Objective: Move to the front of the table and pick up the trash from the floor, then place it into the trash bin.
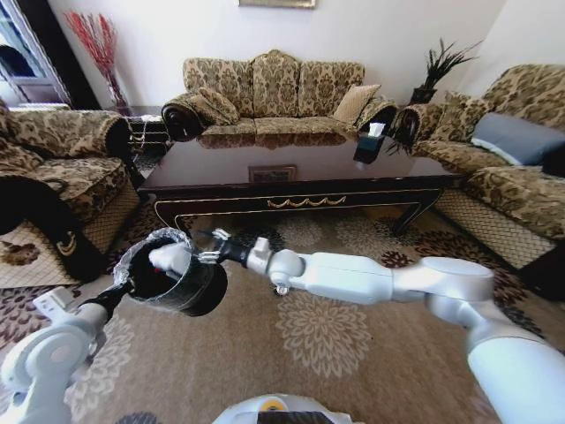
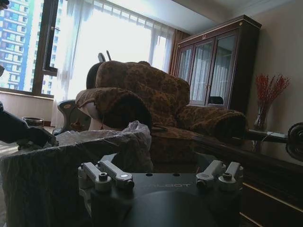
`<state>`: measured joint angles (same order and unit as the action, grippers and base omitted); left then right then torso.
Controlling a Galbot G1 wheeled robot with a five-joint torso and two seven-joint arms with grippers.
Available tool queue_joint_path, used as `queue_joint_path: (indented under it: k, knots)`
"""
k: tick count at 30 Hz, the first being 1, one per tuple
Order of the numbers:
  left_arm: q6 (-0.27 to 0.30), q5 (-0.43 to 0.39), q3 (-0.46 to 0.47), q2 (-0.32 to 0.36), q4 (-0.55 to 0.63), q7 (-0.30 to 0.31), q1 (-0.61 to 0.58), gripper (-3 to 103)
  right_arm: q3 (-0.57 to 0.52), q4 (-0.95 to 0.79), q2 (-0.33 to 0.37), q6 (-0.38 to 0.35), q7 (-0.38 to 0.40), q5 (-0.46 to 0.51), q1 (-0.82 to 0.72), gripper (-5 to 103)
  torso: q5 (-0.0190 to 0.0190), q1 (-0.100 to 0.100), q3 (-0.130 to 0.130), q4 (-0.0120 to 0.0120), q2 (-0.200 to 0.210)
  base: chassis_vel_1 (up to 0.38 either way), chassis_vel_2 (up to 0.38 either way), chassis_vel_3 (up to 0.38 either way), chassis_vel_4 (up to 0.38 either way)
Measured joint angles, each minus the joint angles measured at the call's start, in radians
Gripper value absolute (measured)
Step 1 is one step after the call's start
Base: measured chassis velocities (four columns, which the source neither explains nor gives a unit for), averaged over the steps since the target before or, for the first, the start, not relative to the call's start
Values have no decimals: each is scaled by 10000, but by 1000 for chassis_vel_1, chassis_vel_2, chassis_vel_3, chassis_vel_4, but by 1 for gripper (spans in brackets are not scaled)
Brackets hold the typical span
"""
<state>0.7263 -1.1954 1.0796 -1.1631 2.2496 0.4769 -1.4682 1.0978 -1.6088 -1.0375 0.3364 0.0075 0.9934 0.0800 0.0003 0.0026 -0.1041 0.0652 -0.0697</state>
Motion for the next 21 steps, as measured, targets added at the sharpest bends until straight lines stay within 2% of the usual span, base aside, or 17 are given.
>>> queue_joint_path:
  k: [2, 9, 14, 15, 19, 20, 21]
  knots:
    - [-1, -18, 62, -3, 49, 10, -10, 3, -122, -79, 357, 4, 3, -11, -193, 97, 1, 0, 0, 1, 0, 0, 0, 0, 0]
    - [-1, -79, 392, 93, 151, 84, -42, 3, -864, -6, 946, -221, 33, 547, -925, 100, 0, 0, 0, -2, 0, 0, 0, 0, 0]
    - [0, -608, 1001, 277, 190, 241, 73, 3, -1255, 904, 1189, -1348, 551, 478, -1564, 100, -2, 0, 0, 1, 0, 0, 0, 0, 0]
    - [0, -608, 1001, 277, 190, 241, 73, 3, -1255, 904, 1189, -1348, 551, 478, -1564, 100, -2, 0, 0, 1, 0, 0, 0, 0, 0]
    - [-1, -792, 1458, 372, 126, 252, 68, 3, -1379, 1824, 844, -2929, 2071, 1041, -2189, 100, 0, 0, 0, 0, 0, 0, 0, 0, 0]
    - [-1, -792, 1458, 372, 126, 252, 68, 3, -1379, 1824, 844, -2929, 2071, 1041, -2189, 100, 0, 0, 0, 0, 0, 0, 0, 0, 0]
    - [-1, -800, 1535, 403, 46, 254, 65, 3, -1375, 2100, 676, -3387, 2678, 1197, -2334, 100, -3, 0, 0, -4, 0, 0, 0, 0, 0]
